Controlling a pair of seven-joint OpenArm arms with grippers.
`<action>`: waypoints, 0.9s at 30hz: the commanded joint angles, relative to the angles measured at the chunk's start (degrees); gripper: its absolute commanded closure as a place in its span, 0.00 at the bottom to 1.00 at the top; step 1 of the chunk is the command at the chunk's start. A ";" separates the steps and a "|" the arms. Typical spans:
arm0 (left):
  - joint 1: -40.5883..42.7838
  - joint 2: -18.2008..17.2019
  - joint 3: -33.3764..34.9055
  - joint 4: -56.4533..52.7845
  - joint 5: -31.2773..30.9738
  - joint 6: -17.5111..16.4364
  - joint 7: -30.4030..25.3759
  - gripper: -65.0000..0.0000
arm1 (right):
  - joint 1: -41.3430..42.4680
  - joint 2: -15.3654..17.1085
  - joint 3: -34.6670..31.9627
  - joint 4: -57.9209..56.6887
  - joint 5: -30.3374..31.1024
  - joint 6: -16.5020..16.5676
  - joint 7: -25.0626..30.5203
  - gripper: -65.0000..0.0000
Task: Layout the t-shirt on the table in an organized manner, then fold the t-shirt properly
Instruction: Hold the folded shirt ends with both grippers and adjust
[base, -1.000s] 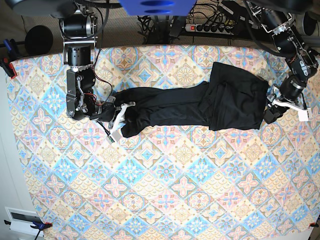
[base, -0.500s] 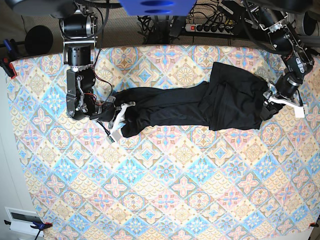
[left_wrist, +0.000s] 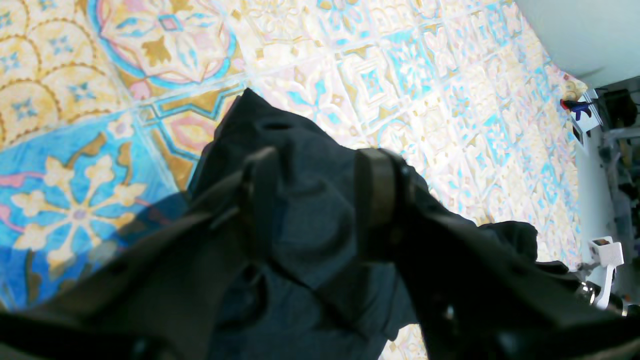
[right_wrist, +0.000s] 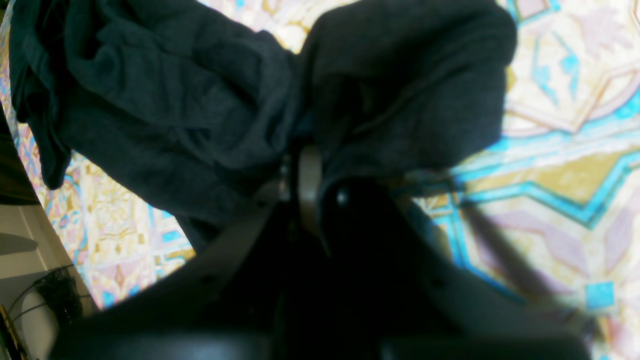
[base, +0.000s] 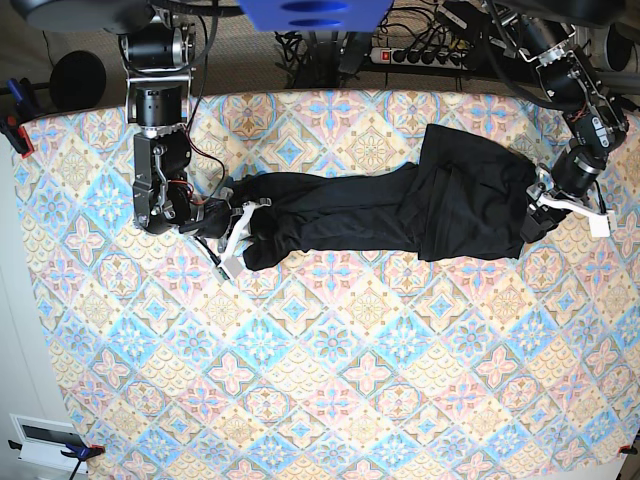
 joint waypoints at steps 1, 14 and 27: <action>-0.56 -0.79 -0.26 0.96 -0.97 -0.28 -1.06 0.64 | -0.02 0.20 -0.20 0.10 -2.26 0.09 -2.99 1.00; 1.81 -1.76 -0.26 1.04 -0.80 -0.28 -1.06 0.64 | -0.02 0.20 -0.20 0.10 -2.26 0.09 -3.17 1.00; 3.39 -2.11 -0.26 0.78 -0.53 0.07 -1.06 0.87 | -0.02 0.20 -0.20 0.10 -2.08 0.09 -3.35 1.00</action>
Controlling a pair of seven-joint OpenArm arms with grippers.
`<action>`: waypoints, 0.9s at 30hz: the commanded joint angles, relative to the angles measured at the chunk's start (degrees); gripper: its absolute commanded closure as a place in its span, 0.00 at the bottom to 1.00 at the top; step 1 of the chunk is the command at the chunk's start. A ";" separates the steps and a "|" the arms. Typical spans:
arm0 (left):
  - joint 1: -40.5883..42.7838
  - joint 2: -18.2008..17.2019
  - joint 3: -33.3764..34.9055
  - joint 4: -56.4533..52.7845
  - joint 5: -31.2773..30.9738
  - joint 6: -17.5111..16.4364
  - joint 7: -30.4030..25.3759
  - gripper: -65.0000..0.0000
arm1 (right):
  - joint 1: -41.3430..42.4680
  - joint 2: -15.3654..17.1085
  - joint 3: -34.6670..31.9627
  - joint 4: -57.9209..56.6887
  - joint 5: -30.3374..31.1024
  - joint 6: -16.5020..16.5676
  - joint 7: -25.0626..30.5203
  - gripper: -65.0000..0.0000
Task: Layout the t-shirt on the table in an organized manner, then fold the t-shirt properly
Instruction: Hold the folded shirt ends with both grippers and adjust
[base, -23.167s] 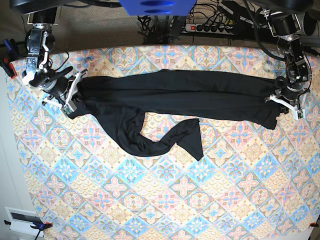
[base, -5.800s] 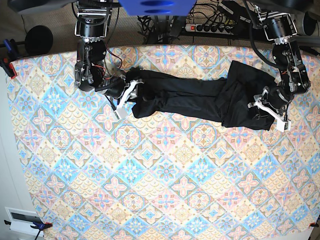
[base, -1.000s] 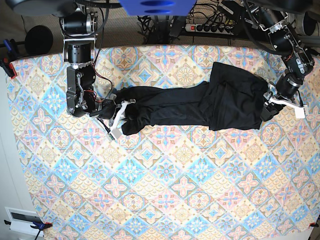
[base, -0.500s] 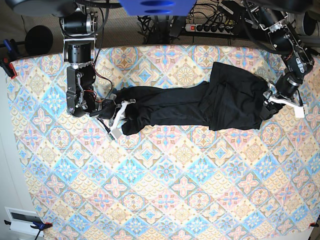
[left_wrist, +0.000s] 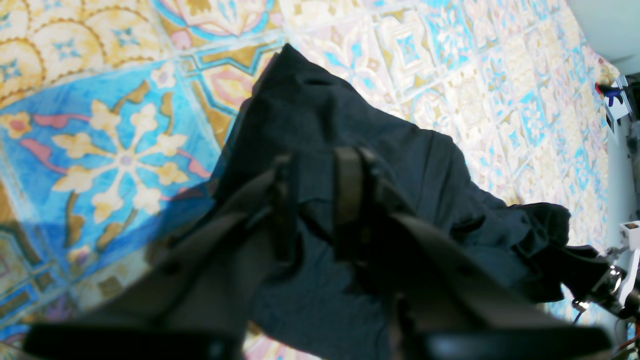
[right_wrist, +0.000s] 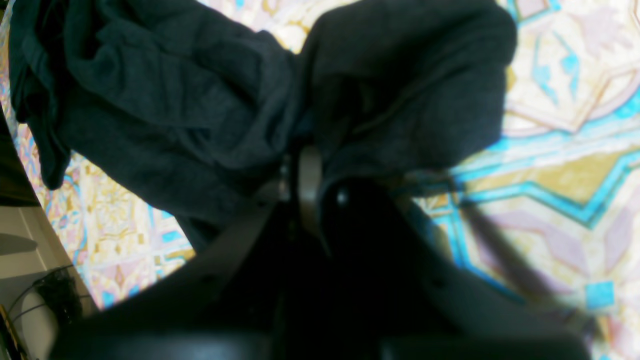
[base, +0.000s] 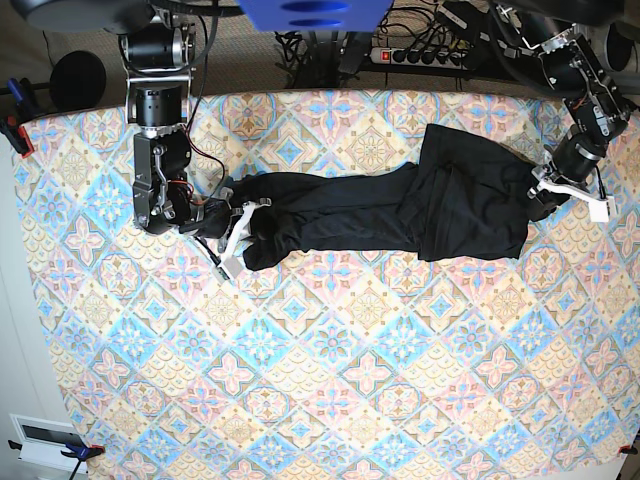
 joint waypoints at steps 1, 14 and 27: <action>-0.32 -1.17 -0.26 0.93 -0.95 -0.33 -1.06 0.90 | -0.04 0.20 -0.20 0.10 -2.13 0.09 -3.37 1.00; 0.73 -0.82 -0.26 0.93 4.15 -0.33 -1.14 1.00 | -0.04 0.20 -0.20 0.19 -2.13 0.09 -3.10 1.00; -5.16 0.41 -0.09 0.67 8.02 -0.33 -0.70 1.00 | -0.04 0.20 0.06 0.19 -2.13 0.09 -3.90 1.00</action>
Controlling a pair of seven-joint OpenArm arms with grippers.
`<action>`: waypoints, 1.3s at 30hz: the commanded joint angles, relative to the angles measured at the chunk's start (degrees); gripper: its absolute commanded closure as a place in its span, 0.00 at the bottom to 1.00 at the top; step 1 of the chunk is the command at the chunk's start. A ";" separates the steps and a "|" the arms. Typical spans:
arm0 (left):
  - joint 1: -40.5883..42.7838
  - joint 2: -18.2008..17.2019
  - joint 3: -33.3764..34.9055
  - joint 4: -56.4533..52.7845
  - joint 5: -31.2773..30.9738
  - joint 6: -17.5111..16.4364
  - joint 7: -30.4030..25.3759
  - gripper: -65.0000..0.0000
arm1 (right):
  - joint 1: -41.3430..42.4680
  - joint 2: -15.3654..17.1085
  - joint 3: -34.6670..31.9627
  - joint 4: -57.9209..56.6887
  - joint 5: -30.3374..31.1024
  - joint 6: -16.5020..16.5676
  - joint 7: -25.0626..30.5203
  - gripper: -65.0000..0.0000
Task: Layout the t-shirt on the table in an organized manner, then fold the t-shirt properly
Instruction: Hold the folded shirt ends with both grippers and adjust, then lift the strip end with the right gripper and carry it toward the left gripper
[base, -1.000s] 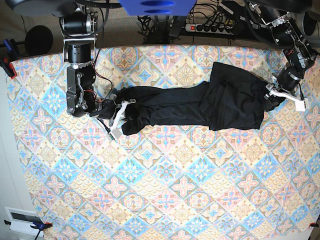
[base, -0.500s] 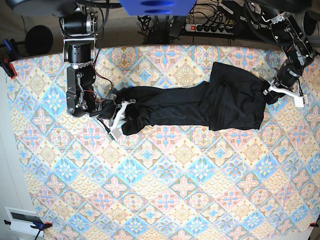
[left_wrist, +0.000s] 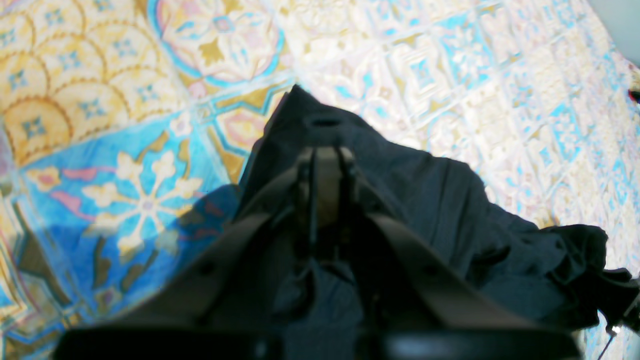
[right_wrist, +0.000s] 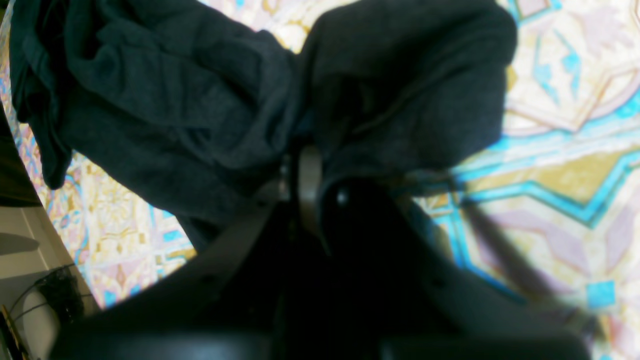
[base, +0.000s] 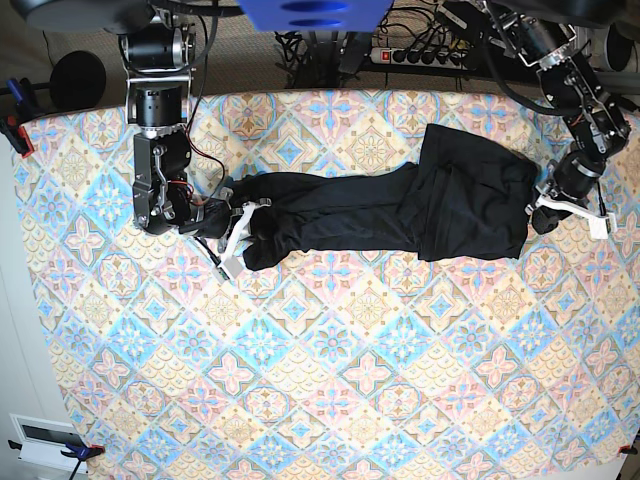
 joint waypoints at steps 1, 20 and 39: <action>-0.48 -0.74 -0.13 -0.28 -0.79 -0.30 -0.99 1.00 | -0.04 0.22 -0.07 0.17 -2.28 0.11 -3.35 1.00; 0.75 -0.83 -0.39 -7.13 -1.32 -0.57 -1.43 1.00 | -0.04 0.22 -0.24 0.17 -2.28 0.11 -3.26 1.00; 1.10 -2.94 -5.93 -3.00 -8.79 -0.57 -1.08 0.99 | -0.04 0.22 -0.33 1.75 -2.46 0.11 -3.26 1.00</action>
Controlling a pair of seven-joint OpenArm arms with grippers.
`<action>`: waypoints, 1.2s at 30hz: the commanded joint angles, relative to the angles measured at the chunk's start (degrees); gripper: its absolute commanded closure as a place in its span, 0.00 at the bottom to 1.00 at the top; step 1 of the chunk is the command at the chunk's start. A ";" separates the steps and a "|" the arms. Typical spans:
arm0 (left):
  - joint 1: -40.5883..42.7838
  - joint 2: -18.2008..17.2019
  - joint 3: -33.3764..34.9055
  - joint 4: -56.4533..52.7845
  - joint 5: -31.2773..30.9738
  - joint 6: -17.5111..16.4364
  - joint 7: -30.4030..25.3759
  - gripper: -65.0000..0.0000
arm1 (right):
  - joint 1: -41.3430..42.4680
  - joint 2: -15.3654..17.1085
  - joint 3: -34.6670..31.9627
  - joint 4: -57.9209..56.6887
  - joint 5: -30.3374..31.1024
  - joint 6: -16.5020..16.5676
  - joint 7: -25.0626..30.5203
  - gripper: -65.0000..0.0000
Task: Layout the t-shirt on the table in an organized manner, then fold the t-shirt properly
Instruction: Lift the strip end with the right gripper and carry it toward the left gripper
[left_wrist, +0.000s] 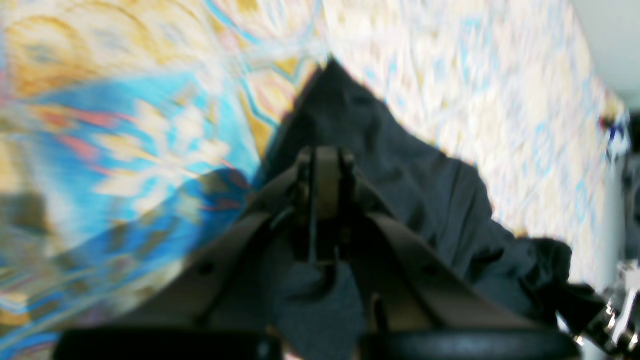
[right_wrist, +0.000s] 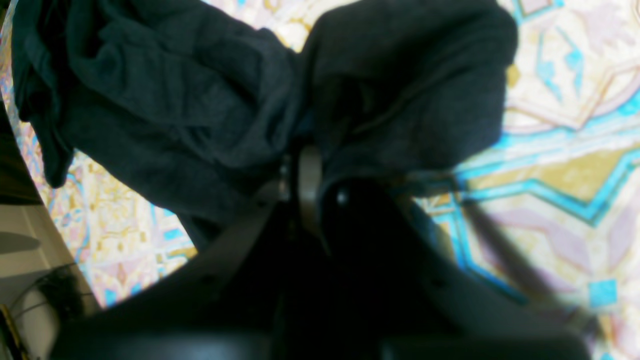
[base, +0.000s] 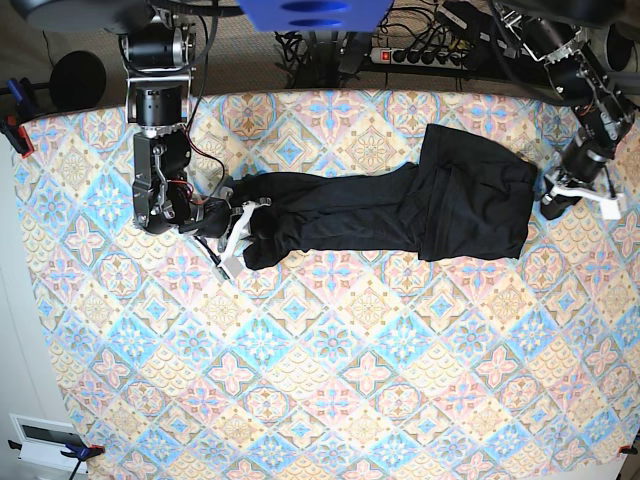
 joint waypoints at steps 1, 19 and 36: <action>-0.01 -1.26 -0.95 2.91 -1.14 -0.50 -1.25 0.99 | 0.01 0.25 -0.22 1.80 -2.06 0.11 -2.80 1.00; 3.16 -1.08 -0.78 8.18 -1.23 -0.59 -1.25 0.99 | -2.81 0.25 -12.27 17.28 -2.06 0.11 -2.80 1.00; 5.88 0.68 1.42 7.92 -0.70 -0.59 -1.16 0.99 | 1.41 -0.02 -28.35 18.95 -4.00 0.11 -2.10 1.00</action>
